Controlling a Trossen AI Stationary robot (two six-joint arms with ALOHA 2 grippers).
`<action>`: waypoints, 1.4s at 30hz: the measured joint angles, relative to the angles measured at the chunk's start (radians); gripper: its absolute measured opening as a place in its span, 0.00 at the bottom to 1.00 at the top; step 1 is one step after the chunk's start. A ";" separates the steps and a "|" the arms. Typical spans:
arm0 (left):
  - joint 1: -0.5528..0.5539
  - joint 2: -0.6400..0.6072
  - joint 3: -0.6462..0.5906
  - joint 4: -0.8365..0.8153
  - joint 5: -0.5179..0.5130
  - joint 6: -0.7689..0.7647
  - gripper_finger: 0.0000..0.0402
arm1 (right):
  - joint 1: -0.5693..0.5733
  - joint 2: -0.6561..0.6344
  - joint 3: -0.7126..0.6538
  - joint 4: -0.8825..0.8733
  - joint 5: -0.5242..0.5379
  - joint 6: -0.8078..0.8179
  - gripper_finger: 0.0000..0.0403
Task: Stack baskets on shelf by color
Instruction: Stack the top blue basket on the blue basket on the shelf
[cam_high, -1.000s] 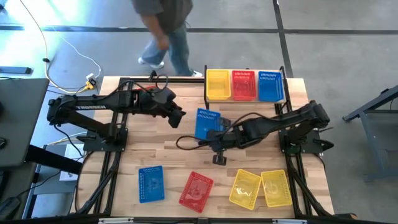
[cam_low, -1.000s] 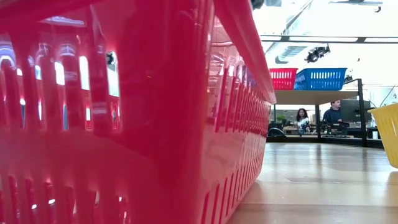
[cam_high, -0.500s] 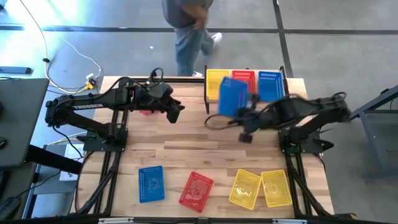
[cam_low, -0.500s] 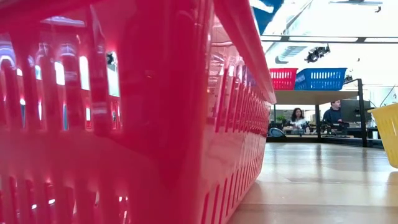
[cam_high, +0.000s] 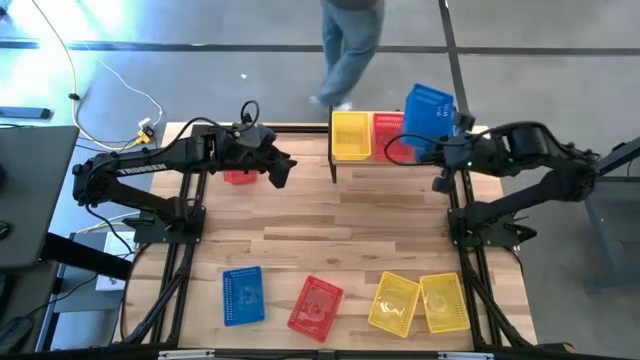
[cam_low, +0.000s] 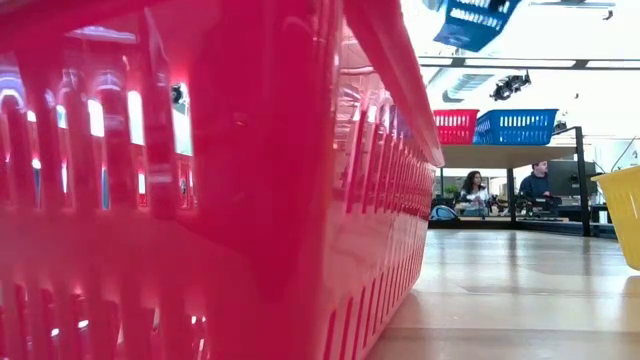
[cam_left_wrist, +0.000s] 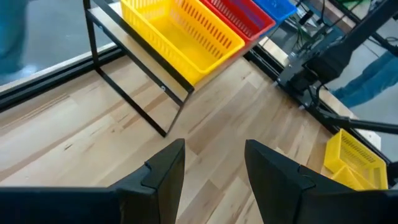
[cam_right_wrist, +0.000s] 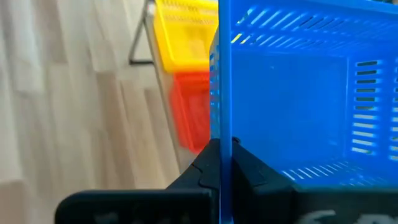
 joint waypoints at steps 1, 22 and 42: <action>0.005 0.000 0.000 0.007 0.000 0.000 0.39 | -0.017 -0.018 -0.021 0.001 0.000 -0.023 0.00; 0.071 0.000 0.000 0.047 -0.001 0.034 0.39 | -0.424 -0.183 -0.358 0.088 -0.209 -0.470 0.00; 0.071 0.000 0.000 0.048 -0.003 0.078 0.39 | -0.768 -0.150 -0.379 0.126 -0.470 -0.675 0.00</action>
